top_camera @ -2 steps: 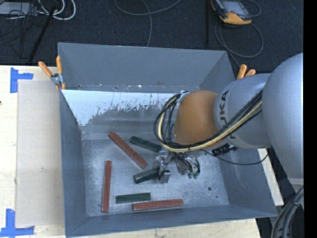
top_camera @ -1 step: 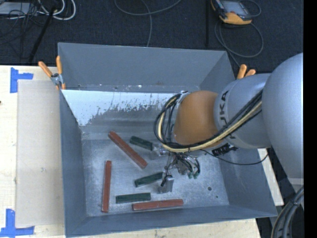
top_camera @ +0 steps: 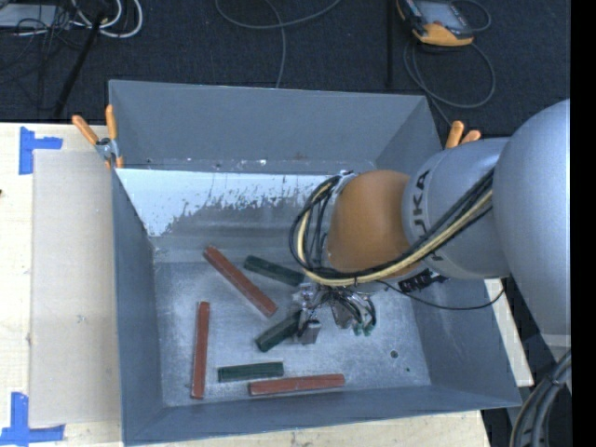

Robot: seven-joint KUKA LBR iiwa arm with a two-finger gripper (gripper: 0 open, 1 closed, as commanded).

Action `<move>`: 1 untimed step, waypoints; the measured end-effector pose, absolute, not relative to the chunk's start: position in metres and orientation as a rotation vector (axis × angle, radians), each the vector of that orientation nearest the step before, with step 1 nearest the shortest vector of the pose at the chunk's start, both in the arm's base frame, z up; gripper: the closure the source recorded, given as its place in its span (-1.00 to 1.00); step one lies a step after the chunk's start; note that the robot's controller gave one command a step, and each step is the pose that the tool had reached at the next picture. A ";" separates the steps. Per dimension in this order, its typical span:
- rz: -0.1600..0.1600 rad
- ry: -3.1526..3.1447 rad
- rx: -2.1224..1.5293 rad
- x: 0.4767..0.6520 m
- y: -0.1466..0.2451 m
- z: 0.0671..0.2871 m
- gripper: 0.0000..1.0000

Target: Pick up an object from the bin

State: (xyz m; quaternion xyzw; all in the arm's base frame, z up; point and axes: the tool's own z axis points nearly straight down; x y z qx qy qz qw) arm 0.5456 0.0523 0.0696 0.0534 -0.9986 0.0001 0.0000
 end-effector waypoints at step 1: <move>0.001 -3.137 0.168 0.546 0.052 0.069 -1.00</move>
Offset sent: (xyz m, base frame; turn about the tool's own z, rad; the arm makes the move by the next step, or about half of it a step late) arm 0.0000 0.0000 0.0000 0.0000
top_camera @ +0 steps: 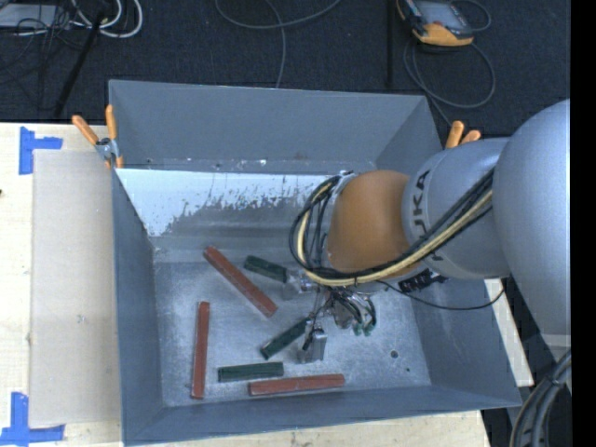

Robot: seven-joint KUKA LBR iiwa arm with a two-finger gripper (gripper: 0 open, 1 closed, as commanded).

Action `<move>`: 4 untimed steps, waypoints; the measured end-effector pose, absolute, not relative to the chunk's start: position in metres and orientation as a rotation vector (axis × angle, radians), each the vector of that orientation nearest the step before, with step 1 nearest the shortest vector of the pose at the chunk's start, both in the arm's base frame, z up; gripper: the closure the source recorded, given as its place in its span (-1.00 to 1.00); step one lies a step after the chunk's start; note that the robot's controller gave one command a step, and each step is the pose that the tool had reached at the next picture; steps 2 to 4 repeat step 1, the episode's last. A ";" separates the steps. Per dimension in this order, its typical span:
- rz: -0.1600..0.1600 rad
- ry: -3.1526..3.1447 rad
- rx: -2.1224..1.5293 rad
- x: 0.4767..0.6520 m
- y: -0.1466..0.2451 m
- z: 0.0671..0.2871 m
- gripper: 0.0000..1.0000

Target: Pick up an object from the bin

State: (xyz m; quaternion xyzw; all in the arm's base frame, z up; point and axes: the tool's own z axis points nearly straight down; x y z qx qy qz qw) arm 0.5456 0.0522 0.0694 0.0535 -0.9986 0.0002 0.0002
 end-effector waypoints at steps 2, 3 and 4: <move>0.000 -3.137 0.169 0.546 0.052 0.070 1.00; 0.000 -3.137 0.169 0.546 0.052 0.070 1.00; 0.000 -3.137 0.169 0.546 0.052 0.070 1.00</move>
Offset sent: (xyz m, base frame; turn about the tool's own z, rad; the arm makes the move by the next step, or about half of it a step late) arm 0.0000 0.0000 0.0000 0.0000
